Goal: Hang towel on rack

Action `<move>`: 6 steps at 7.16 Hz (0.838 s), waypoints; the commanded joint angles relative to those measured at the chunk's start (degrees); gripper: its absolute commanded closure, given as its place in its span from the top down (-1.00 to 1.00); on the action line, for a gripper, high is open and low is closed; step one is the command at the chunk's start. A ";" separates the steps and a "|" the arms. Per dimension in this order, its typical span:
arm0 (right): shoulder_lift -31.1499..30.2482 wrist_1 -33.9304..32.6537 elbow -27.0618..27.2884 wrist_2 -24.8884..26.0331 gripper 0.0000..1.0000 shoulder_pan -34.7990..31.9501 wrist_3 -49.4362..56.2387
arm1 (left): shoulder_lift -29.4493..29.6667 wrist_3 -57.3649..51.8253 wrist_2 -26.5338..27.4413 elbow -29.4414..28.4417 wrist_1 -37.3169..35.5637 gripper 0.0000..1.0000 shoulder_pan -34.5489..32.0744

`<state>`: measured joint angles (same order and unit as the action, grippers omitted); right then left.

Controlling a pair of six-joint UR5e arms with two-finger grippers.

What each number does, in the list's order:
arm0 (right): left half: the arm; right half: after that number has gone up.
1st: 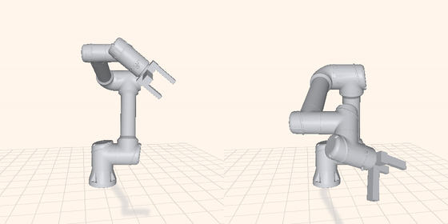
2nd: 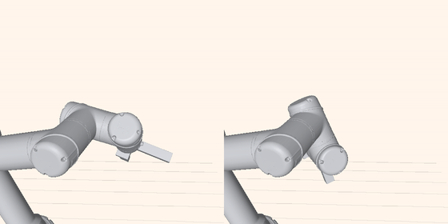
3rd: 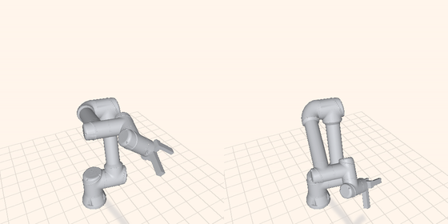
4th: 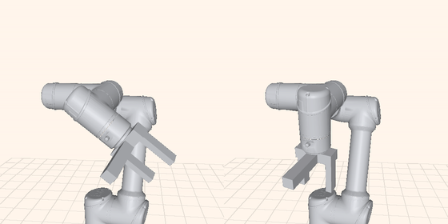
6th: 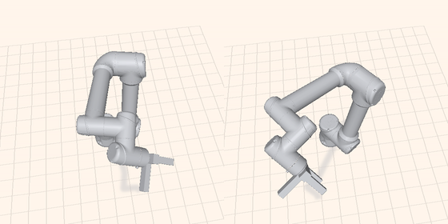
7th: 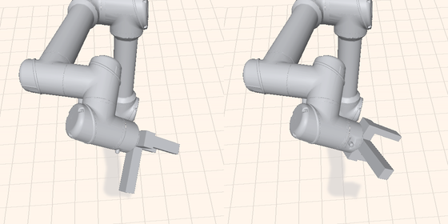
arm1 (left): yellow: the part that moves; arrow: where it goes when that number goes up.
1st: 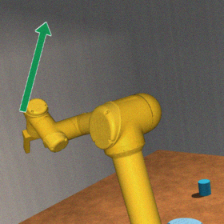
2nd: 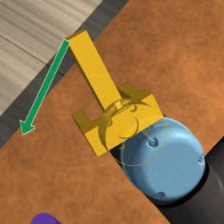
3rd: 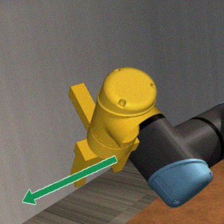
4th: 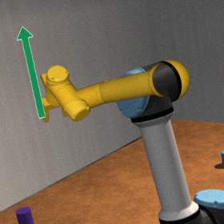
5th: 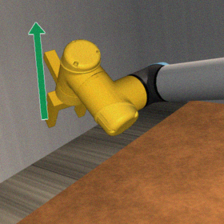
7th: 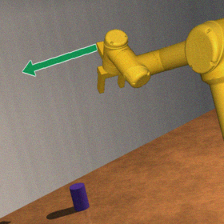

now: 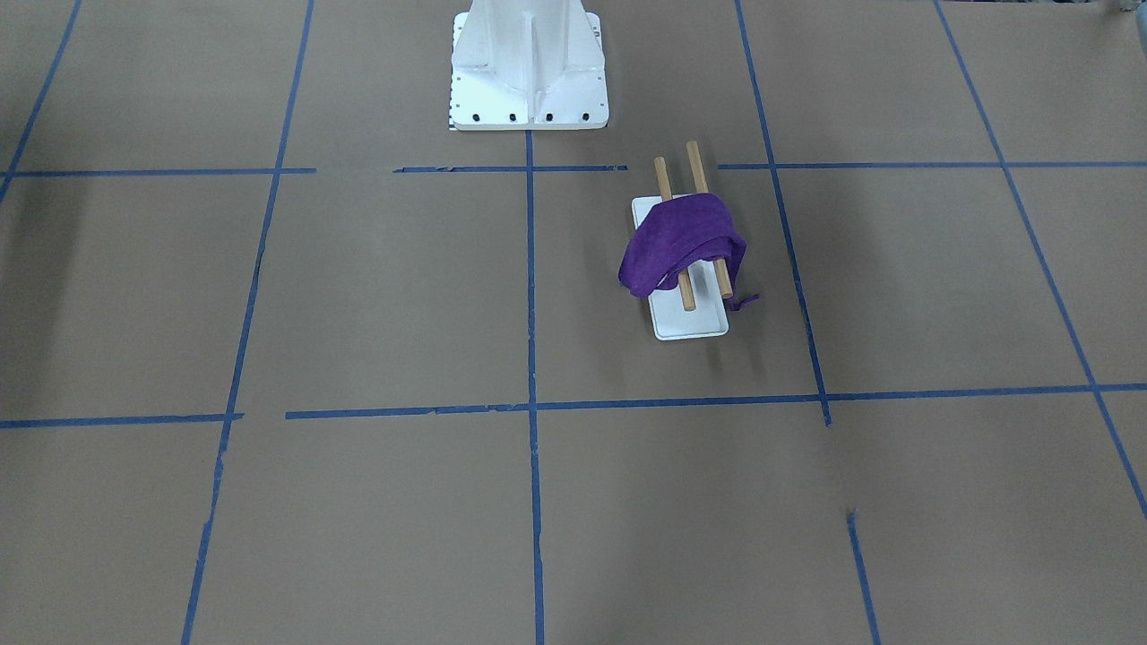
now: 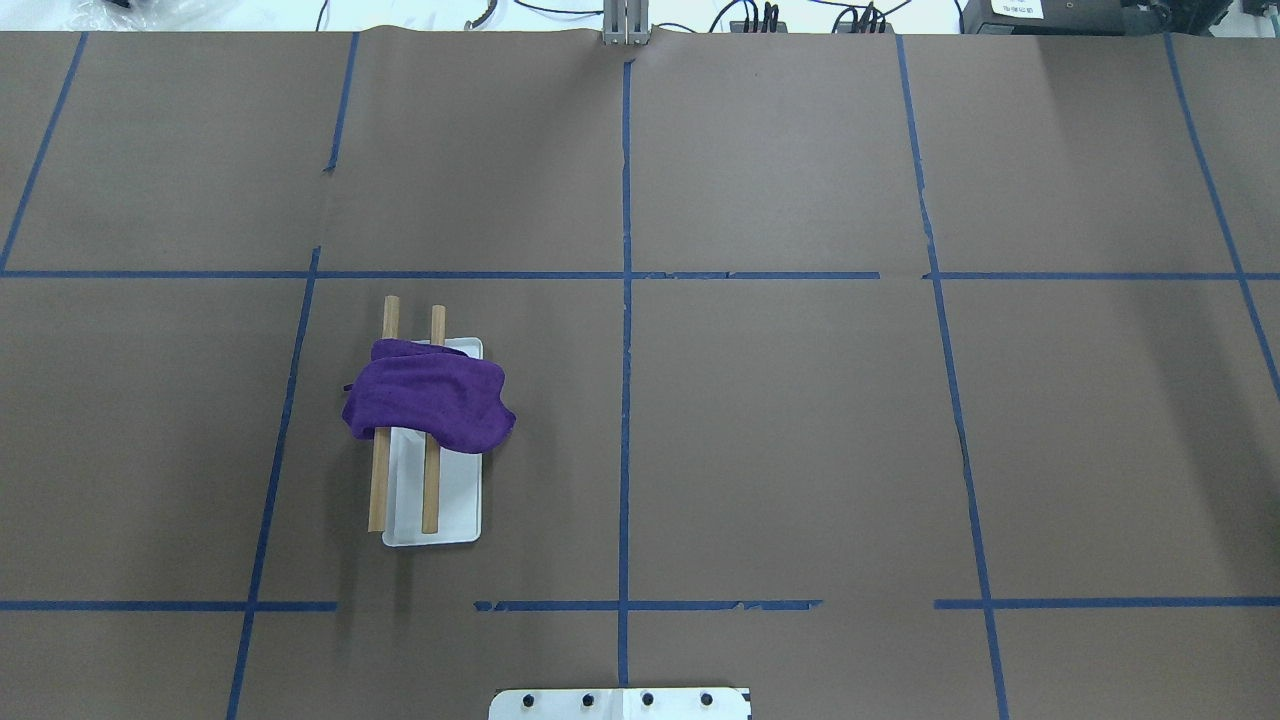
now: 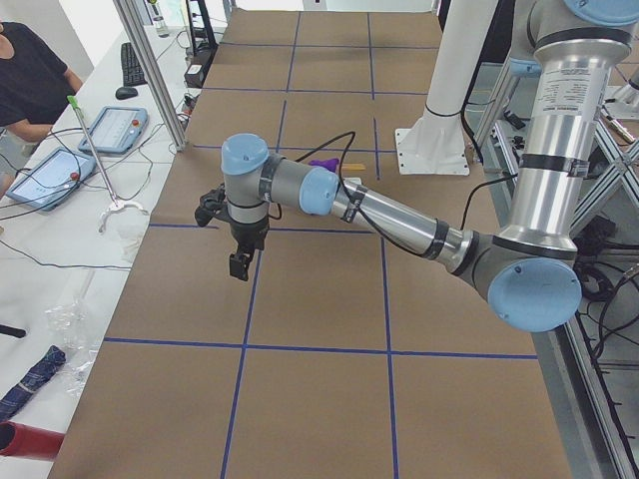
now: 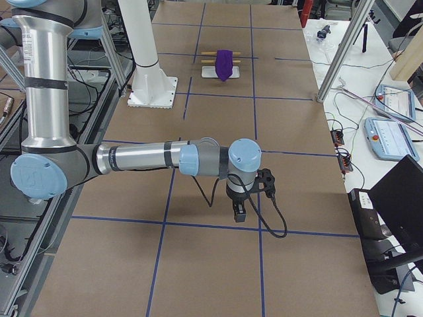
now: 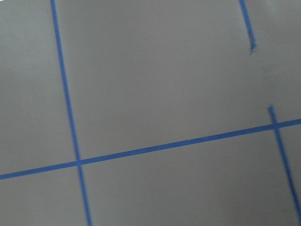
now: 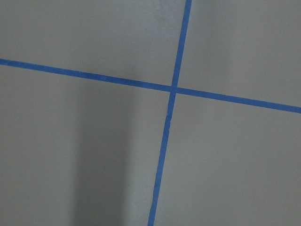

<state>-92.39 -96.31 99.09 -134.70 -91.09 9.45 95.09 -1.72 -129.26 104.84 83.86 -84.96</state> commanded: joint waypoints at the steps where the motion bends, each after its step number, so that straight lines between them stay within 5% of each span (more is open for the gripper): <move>1: -1.38 2.09 -0.48 -0.21 1.00 -0.05 -0.22 | -4.03 -0.74 -3.10 -3.04 5.52 1.00 -0.73; 6: -2.62 2.17 -0.12 -0.74 1.00 -0.14 -0.22 | -9.31 -0.56 -3.02 -7.81 13.45 1.00 -3.95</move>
<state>-94.87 -94.14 99.10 -135.43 -91.23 9.30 86.41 -2.38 -132.37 97.91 96.60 -86.59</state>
